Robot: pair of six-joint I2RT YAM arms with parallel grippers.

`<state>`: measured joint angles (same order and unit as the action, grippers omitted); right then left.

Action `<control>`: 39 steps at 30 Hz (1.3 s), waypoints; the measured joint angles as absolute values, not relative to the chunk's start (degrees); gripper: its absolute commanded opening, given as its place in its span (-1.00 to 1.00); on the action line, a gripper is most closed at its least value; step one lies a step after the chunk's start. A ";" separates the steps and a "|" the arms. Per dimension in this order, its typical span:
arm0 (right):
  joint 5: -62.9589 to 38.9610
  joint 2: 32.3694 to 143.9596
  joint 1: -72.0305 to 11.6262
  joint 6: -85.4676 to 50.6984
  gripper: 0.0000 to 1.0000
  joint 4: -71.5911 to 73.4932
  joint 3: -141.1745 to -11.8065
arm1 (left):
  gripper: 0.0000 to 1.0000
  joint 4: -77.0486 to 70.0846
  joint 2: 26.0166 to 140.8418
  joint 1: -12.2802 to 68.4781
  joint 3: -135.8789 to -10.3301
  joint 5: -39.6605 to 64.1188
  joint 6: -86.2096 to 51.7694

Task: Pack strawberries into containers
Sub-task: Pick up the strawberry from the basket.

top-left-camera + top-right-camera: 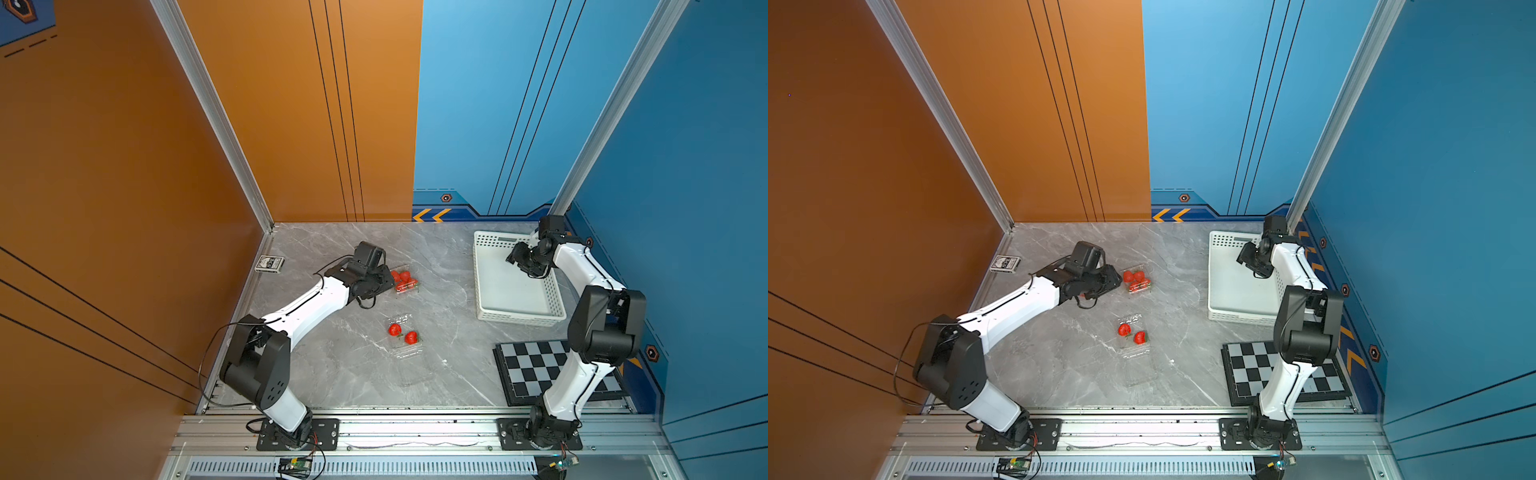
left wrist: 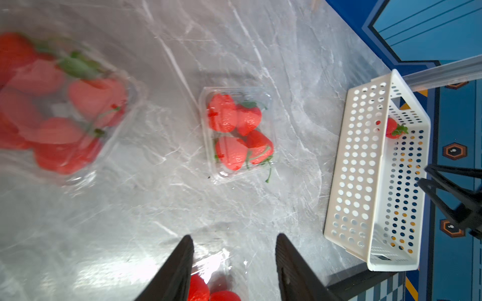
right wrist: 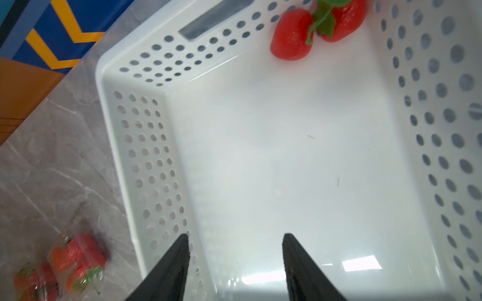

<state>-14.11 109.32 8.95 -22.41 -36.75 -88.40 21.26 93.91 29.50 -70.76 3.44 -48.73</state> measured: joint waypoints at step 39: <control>-5.23 132.16 11.64 -40.80 0.25 -21.82 -103.77 | 0.04 23.88 100.53 31.64 -78.72 3.66 -45.87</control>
